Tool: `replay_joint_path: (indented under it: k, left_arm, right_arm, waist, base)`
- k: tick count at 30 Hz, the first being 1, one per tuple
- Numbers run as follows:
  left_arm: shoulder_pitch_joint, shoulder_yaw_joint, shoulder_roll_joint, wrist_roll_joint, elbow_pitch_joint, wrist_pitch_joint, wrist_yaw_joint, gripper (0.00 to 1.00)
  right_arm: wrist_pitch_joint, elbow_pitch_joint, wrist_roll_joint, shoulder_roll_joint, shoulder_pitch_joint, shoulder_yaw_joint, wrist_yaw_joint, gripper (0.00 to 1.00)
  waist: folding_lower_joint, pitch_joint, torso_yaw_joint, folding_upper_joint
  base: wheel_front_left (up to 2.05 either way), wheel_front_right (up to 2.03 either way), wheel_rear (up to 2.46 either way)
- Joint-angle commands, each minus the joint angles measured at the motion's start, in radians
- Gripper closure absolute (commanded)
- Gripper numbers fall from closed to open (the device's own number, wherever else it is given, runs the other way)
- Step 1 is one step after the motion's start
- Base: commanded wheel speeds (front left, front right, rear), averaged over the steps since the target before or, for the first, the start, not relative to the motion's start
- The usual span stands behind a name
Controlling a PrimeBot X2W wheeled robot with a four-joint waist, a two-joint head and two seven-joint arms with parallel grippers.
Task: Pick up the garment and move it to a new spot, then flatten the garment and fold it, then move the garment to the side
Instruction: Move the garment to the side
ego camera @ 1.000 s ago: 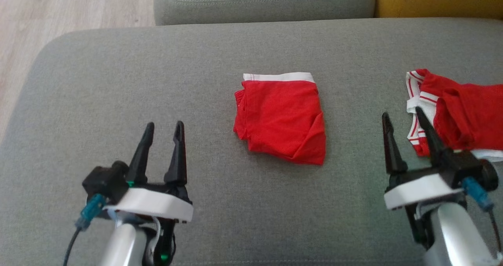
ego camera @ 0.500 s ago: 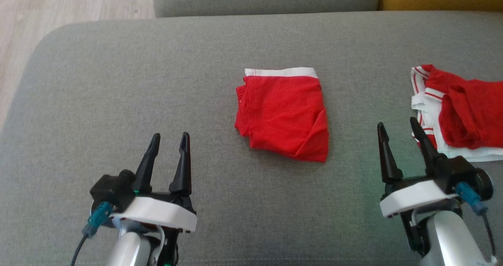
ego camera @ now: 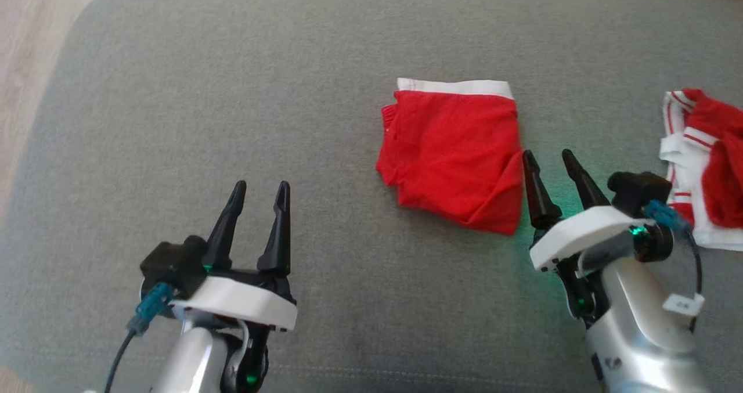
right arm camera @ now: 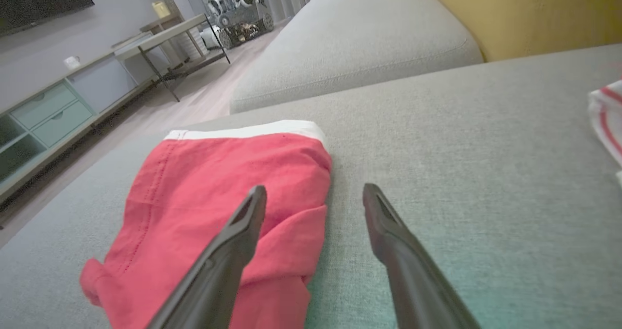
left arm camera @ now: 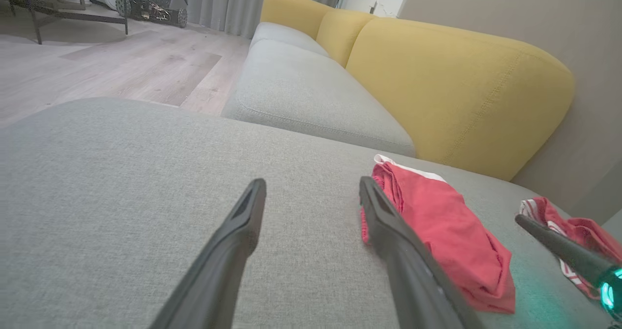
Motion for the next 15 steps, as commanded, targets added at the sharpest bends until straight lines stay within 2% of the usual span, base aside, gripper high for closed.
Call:
replay_joint_path:
  k: [1, 8, 15]
  left_arm:
    - [-0.047, 0.021, 0.002, 0.009, -0.029, -0.008, -0.005, 0.0]
    - [-0.06, 0.018, 0.002, 0.01, -0.026, -0.008, -0.004, 0.0]
    - [-0.062, 0.012, 0.002, 0.011, -0.024, -0.008, -0.004, 0.0]
  right_arm:
    - [-0.001, 0.004, 0.002, 0.007, -0.048, 0.025, 0.002, 0.0]
    - [-0.024, 0.181, 0.057, 0.007, -0.135, 0.058, 0.002, 0.0]
    - [-0.039, 0.29, 0.082, 0.007, -0.194, 0.103, 0.002, 0.0]
  waist:
    - [0.0, 0.013, 0.017, 0.0]
    - [0.0, 0.028, 0.045, 0.0]
    - [0.0, 0.034, 0.056, 0.0]
  base:
    - [0.0, 0.0, 0.0]
    - [0.0, 0.0, 0.0]
    - [0.0, 0.0, 0.0]
